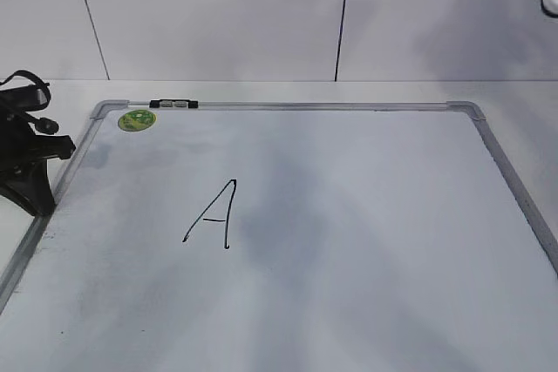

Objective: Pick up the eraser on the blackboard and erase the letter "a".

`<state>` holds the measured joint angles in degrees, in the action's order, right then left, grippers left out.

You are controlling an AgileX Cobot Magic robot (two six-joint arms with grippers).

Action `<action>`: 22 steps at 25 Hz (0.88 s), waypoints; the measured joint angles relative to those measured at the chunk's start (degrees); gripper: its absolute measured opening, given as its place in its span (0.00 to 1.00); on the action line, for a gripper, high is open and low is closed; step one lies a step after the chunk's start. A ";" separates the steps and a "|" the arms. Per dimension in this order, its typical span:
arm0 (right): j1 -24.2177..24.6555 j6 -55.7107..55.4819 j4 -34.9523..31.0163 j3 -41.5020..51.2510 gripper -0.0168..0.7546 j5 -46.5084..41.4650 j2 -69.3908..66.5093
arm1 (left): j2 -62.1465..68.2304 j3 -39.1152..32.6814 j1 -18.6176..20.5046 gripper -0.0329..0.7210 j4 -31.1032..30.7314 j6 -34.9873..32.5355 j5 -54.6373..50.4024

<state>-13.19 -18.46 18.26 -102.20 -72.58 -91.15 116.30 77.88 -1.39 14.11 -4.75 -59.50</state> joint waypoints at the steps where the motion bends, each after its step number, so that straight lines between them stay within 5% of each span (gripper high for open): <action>1: -0.01 0.00 -0.34 0.09 0.74 0.00 -0.91 | 0.00 0.00 0.00 0.06 0.00 0.00 0.00; 22: 5.84 6.19 -7.82 7.64 0.74 0.73 -9.80 | 0.00 0.00 0.00 0.06 0.02 0.00 -0.10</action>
<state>-7.35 -12.27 10.44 -94.56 -71.85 -100.95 116.30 77.88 -1.39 14.13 -4.75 -59.61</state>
